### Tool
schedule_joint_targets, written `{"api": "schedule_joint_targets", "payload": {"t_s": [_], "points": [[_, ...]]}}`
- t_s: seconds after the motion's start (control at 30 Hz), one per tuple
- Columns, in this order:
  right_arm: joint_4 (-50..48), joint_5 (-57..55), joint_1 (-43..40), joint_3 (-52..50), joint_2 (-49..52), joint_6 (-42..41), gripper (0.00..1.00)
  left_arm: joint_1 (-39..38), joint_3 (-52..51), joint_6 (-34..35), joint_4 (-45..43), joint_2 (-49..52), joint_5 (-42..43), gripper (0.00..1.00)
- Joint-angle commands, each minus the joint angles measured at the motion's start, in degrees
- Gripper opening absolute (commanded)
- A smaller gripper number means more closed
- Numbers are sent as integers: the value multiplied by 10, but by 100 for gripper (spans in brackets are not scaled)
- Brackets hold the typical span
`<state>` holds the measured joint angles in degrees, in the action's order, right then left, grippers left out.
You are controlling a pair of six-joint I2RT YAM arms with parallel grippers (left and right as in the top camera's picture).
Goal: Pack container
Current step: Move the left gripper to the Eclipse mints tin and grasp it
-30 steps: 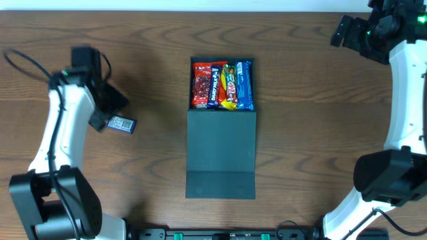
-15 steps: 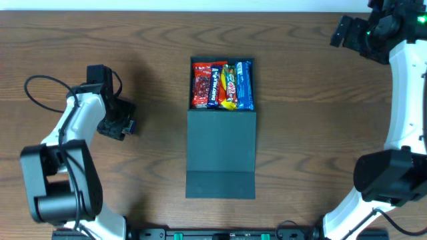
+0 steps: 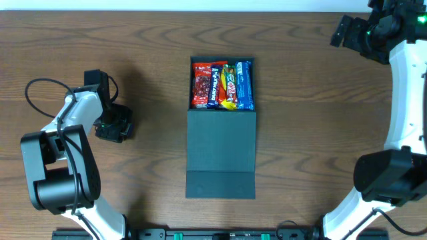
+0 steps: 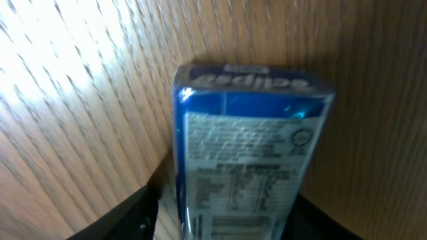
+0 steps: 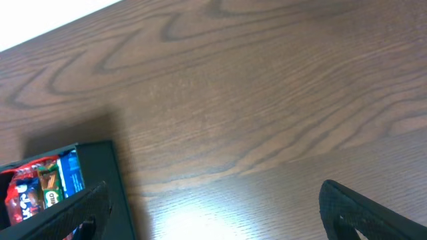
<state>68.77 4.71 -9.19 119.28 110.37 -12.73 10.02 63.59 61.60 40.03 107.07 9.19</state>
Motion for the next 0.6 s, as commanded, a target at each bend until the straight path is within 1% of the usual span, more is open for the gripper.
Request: {"api": "schedule_joint_targets", "payload": {"t_s": [0.0,0.23,0.47,0.57], "points": [[0,2,2,-2,-8,8,99,10,3,-24,2,14,-6,54],[0,2,2,-2,-8,8,99,10,3,-47,3,14,-8,39],[0,2,2,-2,-8,8,99,9,3,-71,7,14,-20,37],[0,2,2,-2,-8,8,99,8,3,-89,7,14,-21,32]]}}
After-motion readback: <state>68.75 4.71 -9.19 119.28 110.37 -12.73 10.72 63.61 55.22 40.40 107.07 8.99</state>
